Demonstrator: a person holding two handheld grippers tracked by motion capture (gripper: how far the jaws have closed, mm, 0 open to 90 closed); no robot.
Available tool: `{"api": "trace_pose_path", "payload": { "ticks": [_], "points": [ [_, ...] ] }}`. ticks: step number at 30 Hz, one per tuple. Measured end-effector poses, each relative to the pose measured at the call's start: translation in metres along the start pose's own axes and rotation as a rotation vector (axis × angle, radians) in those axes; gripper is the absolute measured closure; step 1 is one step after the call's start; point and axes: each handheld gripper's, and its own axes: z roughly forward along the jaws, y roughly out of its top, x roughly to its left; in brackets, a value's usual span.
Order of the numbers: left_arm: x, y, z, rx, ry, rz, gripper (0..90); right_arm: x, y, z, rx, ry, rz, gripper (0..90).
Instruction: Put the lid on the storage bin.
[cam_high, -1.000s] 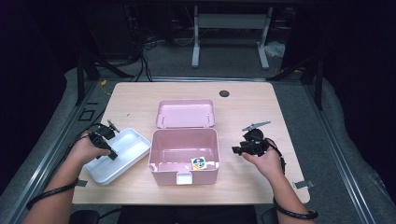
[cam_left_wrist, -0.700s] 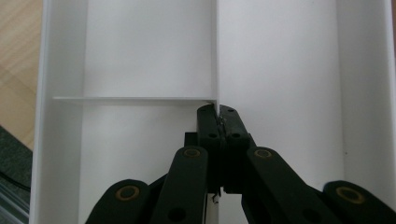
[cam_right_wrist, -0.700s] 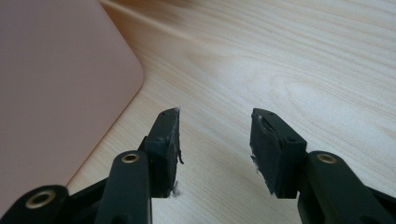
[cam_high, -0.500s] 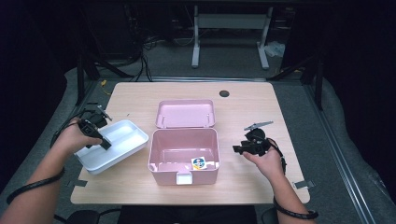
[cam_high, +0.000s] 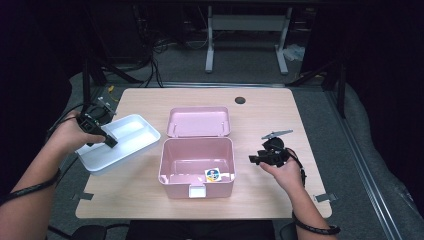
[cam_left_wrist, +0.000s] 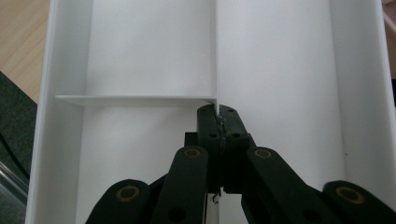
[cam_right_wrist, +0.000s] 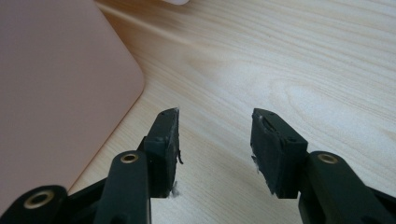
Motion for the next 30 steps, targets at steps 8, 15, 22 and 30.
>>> {"api": "trace_pose_path", "payload": {
  "ticks": [8, 15, 22, 30],
  "points": [
    [-0.012, 0.017, -0.008, -0.002, 0.000, 0.051, 89.4, -0.001, 0.000, 0.000, -0.005, -0.002, 0.002, 51.5],
    [-0.031, 0.039, -0.012, -0.002, -0.002, 0.121, 89.4, 0.000, 0.000, 0.001, -0.003, 0.005, -0.001, 51.4],
    [-0.057, 0.066, -0.006, -0.022, -0.024, 0.217, 89.3, -0.001, 0.000, -0.001, -0.013, -0.004, -0.002, 51.3],
    [-0.082, 0.094, 0.007, -0.004, -0.051, 0.309, 89.4, -0.003, -0.001, -0.001, -0.009, 0.005, 0.001, 51.2]
  ]
}}
